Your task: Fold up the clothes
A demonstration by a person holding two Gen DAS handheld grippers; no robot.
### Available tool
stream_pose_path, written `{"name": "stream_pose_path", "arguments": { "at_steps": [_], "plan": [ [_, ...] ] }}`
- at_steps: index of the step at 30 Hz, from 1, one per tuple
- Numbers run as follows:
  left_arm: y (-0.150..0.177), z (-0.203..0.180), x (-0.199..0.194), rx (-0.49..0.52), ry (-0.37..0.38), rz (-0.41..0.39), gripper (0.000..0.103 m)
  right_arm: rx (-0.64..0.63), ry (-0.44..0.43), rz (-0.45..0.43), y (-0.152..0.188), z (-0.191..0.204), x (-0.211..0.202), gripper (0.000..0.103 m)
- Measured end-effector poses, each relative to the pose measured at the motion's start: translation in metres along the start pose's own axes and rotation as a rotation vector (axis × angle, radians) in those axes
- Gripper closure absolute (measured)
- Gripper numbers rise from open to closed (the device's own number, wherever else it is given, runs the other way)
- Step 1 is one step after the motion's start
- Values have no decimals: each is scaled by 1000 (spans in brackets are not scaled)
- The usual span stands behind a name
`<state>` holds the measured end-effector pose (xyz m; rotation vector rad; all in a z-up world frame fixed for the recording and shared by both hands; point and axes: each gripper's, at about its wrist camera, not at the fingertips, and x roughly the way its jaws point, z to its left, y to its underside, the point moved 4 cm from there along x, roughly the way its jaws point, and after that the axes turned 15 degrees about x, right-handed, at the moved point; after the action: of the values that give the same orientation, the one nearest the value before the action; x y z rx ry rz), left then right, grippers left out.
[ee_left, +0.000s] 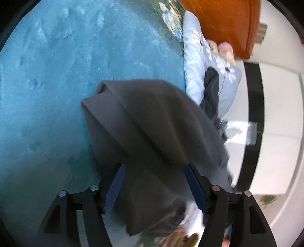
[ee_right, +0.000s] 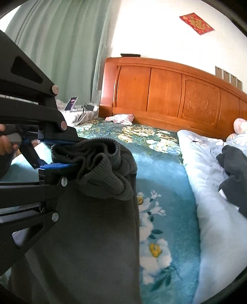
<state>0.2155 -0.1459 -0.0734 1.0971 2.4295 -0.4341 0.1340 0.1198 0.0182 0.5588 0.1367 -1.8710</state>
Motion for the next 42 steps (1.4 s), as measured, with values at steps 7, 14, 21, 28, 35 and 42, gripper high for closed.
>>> {"name": "stream_pose_path", "arguments": {
  "at_steps": [7, 14, 21, 28, 35, 42],
  "plan": [
    [-38, 26, 1, -176, 114, -116, 31, -33, 15, 32, 0, -5, -12, 86],
    [-52, 49, -18, -282, 172, -236, 31, -146, 175, 37, 7, -31, 4, 87],
    [-45, 49, -17, -246, 53, -223, 31, -52, 218, -16, -6, -79, 2, 87],
    [-35, 54, -27, -226, -51, -206, 31, 5, 254, -32, -6, -100, 1, 84],
    [-37, 24, -36, -19, -248, -177, 31, -120, 356, -126, 2, -80, -38, 66],
    [-14, -43, -21, 363, -438, -82, 31, -133, 343, -354, 23, -87, -158, 34]
  ]
}}
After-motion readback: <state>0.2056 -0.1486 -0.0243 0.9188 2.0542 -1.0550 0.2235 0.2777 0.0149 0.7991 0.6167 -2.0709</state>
